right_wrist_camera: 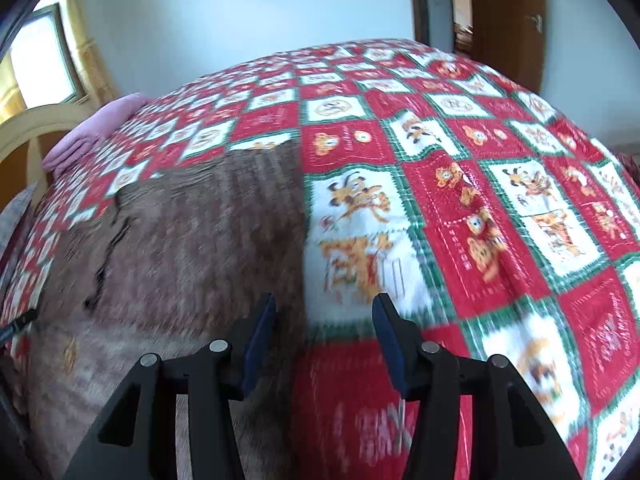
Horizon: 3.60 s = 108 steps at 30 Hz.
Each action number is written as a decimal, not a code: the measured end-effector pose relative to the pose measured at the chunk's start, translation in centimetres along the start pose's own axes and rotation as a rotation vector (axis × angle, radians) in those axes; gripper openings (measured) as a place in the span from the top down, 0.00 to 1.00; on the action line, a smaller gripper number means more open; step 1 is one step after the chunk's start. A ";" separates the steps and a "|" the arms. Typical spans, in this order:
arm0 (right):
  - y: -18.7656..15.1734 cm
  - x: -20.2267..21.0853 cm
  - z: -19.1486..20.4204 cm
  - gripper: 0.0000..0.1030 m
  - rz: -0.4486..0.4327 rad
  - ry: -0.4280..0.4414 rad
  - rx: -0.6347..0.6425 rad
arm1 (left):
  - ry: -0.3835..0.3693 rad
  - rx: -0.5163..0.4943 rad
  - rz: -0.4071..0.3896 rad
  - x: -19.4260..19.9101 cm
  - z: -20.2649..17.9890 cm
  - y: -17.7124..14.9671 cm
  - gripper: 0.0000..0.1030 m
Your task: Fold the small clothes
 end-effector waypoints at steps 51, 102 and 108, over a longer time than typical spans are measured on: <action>-17.8 12.1 4.7 0.46 0.100 0.109 0.209 | -0.141 -0.220 0.062 13.2 -1.7 -16.5 0.01; -24.3 15.6 0.4 0.95 0.195 0.167 0.170 | -0.321 -0.202 0.137 15.5 -1.8 -21.2 0.92; -20.3 20.4 -1.1 0.96 0.016 0.265 0.098 | -0.381 -0.191 0.082 18.0 -1.3 -18.9 0.92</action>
Point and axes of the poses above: each gripper's, at about its wrist camera, not at the fingertips, and x roughly against the way its jaws point, z to its left, y to its top, the point moved 6 cm from there along -x, roughly the way its jaws point, and after that the axes turned 5 degrees about -y, right-handed, at the moved point
